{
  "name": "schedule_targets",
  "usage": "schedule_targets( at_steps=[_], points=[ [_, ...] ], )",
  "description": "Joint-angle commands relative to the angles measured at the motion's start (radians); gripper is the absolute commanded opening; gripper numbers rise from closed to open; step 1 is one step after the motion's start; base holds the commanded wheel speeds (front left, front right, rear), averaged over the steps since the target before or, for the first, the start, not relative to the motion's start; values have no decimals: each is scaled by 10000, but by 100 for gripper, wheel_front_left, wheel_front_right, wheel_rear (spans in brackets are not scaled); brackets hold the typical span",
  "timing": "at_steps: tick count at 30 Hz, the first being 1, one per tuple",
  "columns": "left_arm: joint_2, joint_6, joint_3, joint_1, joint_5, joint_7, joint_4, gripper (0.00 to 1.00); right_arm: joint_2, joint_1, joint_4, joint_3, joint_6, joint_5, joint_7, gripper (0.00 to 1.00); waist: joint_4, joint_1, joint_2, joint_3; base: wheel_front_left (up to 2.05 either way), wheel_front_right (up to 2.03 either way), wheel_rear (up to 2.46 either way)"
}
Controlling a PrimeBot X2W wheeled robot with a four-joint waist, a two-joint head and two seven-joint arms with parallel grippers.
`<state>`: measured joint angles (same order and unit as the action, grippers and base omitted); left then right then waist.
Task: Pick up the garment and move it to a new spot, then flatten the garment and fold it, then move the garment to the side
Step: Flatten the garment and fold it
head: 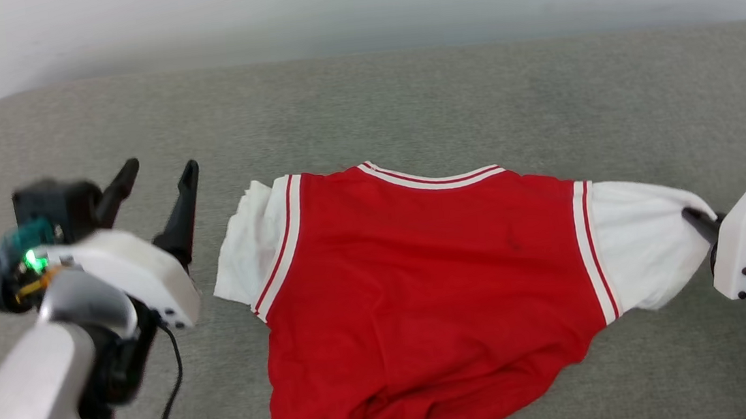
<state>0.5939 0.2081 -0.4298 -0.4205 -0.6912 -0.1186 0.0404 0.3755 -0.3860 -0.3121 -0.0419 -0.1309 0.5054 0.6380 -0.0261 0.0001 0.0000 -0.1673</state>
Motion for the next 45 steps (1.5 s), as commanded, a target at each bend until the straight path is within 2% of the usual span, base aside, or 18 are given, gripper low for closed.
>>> schedule_targets(
  at_steps=[1,6,9,13,20,23,24,25,26,27,33,39,45],
  points=[
    [139,-286,-48,-507,-276,-598,-283,100,-29,-31,317,31,3,-114,-14,0,329,-1,0,-226,0,0,0],
    [523,-1367,-418,-1928,-1185,-2912,-1812,100,-286,40,1240,55,3,-339,23,0,920,-1,0,-814,0,0,0],
    [607,-1788,-673,-2531,-1654,-4226,-2723,100,-455,61,1555,10,3,-346,60,0,1218,-1,0,-1144,0,0,0],
    [578,-2085,-910,-3089,-2059,-5455,-3721,100,-638,66,1765,-73,3,-248,78,0,1508,-1,0,-1540,0,0,0],
    [346,-2271,-1211,-3691,-2276,-6486,-5191,100,-730,-83,1801,-200,3,-145,-13,0,1738,-1,0,-2060,0,0,0],
    [60,-2277,-1486,-3765,-2352,-7027,-5997,100,-725,-195,1771,-281,3,-71,-50,0,1787,-1,0,-2236,0,0,0],
    [-31,-2233,-1612,-3766,-2337,-7284,-6256,94,-712,-208,1754,-295,3,-49,-76,0,1797,-1,0,-2267,0,0,0],
    [-135,-2189,-1719,-3747,-2339,-7509,-6512,53,-698,-230,1731,-323,3,-47,-117,0,1802,-1,0,-2288,0,0,0],
    [-278,-2155,-1782,-3710,-2445,-7709,-6723,36,-715,-249,1698,-364,3,-8,-134,0,1808,-1,0,-2299,0,0,0],
    [-429,-2157,-1821,-3687,-2499,-7801,-6865,0,-727,-298,1705,-413,3,38,-182,0,1813,-1,0,-2302,0,0,0],
    [-881,-2372,-1599,-3923,-2613,-6987,-7279,0,-530,-529,1611,-578,3,53,-577,0,1654,-1,0,-1982,0,0,0],
    [-936,-2586,-1329,-4760,-2199,-5392,-7350,0,-311,-1123,1118,-611,3,-383,-947,0,1290,-1,0,-1105,0,0,0],
    [-1230,-2470,-1199,-5683,-1580,-3644,-7474,0,-307,-2504,148,-670,3,-770,-1457,0,944,-1,0,-511,0,0,0]
  ],
)
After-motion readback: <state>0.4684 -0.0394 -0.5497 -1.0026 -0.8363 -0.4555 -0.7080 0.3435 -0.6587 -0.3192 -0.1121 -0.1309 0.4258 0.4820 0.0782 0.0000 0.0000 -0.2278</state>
